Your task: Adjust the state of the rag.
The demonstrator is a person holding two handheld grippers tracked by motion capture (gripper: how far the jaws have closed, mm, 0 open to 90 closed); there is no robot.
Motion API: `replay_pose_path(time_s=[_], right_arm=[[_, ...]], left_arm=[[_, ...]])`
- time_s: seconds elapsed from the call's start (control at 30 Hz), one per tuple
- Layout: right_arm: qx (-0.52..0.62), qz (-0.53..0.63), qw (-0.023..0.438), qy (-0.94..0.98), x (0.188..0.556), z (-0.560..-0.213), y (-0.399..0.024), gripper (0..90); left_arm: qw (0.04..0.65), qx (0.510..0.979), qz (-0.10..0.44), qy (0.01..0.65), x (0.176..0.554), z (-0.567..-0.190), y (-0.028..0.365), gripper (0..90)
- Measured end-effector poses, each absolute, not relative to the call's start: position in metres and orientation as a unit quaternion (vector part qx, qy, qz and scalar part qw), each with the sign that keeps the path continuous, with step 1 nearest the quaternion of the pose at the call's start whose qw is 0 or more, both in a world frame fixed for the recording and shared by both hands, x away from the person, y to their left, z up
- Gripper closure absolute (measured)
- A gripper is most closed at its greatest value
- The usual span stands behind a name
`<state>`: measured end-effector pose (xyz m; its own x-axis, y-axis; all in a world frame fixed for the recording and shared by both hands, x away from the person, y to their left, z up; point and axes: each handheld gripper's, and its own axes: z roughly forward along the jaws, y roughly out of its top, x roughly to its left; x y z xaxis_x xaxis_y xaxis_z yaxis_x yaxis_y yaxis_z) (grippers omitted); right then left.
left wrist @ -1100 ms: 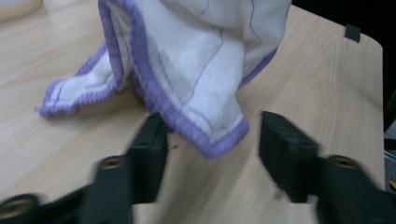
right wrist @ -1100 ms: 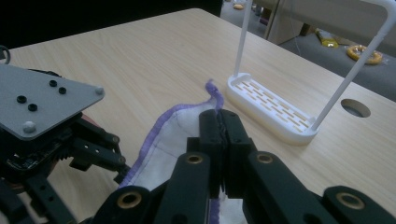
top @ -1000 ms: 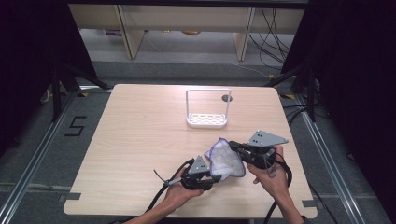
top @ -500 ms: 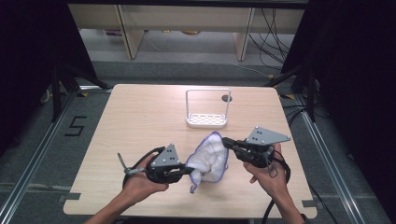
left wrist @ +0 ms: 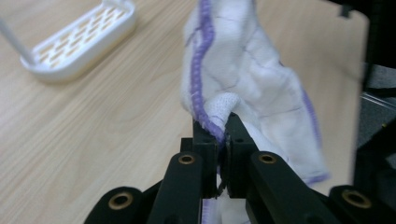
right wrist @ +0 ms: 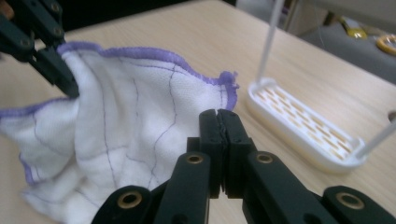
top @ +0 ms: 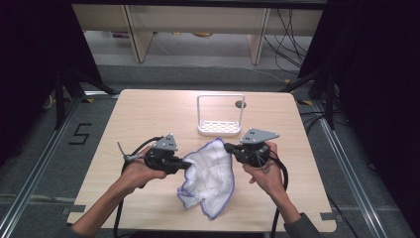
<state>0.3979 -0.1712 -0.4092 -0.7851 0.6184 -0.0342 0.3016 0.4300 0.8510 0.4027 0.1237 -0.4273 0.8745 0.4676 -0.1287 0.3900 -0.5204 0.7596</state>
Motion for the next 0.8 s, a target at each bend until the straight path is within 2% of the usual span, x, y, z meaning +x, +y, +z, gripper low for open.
replay_pose_path(time_s=[0.2, 0.37, 0.47, 0.53, 0.57, 0.6, 0.67, 0.73, 0.8], right_arm=[[0.317, 0.400, 0.171, 0.843, 0.431, -0.447, -0.168, 89.4], [0.328, 0.368, 0.176, 0.852, 0.455, -0.469, -0.161, 89.4], [0.341, 0.350, 0.185, 0.852, 0.464, -0.479, -0.158, 88.7], [0.352, 0.350, 0.181, 0.849, 0.468, -0.485, -0.158, 83.8], [0.352, 0.350, 0.181, 0.849, 0.468, -0.485, -0.158, 83.8], [0.363, 0.341, 0.188, 0.847, 0.470, -0.486, -0.160, 69.7], [0.372, 0.334, 0.197, 0.843, 0.467, -0.484, -0.163, 64.9], [0.373, 0.340, 0.200, 0.840, 0.461, -0.476, -0.169, 60.7], [0.380, 0.356, 0.183, 0.834, 0.450, -0.466, -0.175, 56.2]], left_arm=[[0.368, 0.889, 0.029, 0.272, 0.449, -0.465, 0.116, 85.1], [0.343, 0.890, 0.029, 0.299, 0.474, -0.479, 0.115, 82.0], [0.356, 0.875, 0.029, 0.326, 0.481, -0.483, 0.120, 73.4], [0.371, 0.850, 0.034, 0.372, 0.480, -0.477, 0.132, 58.9], [0.371, 0.850, 0.034, 0.372, 0.480, -0.477, 0.132, 48.7], [0.382, 0.837, 0.037, 0.390, 0.477, -0.475, 0.137, 48.7], [0.391, 0.826, 0.040, 0.403, 0.468, -0.468, 0.146, 41.5], [0.389, 0.827, 0.064, 0.400, 0.452, -0.462, 0.155, 38.8], [0.397, 0.825, 0.059, 0.397, 0.429, -0.458, 0.161, 36.6]])
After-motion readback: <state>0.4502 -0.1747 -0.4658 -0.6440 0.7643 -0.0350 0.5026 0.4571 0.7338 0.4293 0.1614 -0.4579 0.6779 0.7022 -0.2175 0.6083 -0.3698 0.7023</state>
